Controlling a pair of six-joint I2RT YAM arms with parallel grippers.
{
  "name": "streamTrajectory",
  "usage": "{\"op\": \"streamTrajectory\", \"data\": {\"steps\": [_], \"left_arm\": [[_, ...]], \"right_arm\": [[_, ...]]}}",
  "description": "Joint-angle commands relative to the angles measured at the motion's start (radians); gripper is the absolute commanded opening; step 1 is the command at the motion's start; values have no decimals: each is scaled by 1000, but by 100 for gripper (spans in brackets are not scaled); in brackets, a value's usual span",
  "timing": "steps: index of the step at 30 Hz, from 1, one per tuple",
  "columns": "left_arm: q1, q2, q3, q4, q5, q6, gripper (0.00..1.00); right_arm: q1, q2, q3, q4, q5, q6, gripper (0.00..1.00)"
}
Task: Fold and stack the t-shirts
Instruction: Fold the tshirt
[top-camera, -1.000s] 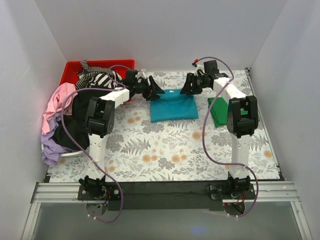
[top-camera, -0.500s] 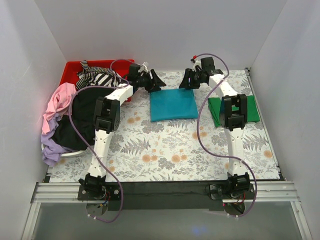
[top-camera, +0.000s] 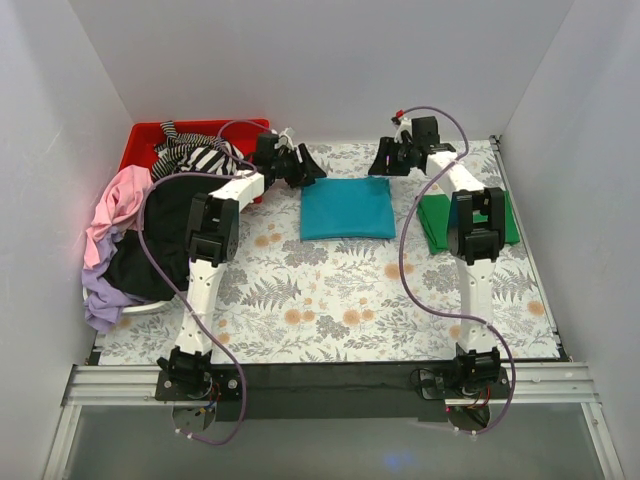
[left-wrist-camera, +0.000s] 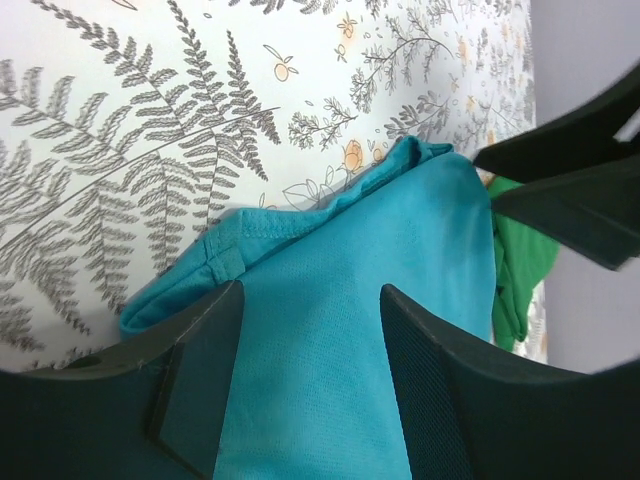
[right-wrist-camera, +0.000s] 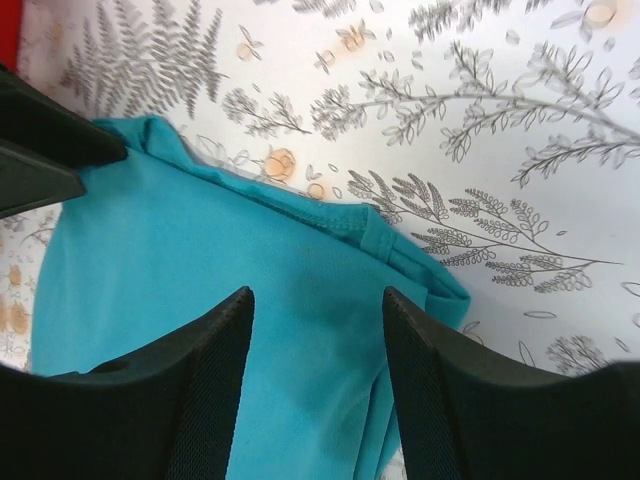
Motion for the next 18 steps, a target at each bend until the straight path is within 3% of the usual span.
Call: {"op": "streamTrajectory", "data": {"steps": [1, 7, 10, 13, 18], "left_arm": [[6, -188, -37, -13, -76, 86, 56], [6, -328, -147, 1, -99, 107, 56], [5, -360, -198, 35, -9, 49, 56], [-2, -367, -268, 114, 71, -5, 56], [-14, -312, -334, 156, 91, -45, 56]], "right_arm": [[-5, -167, -24, 81, 26, -56, 61], [-7, -250, -110, 29, -20, -46, 62], [-4, -283, -182, 45, -66, -37, 62], [1, -291, -250, 56, -83, -36, 61], [0, -239, -282, 76, -88, -19, 61]]}}
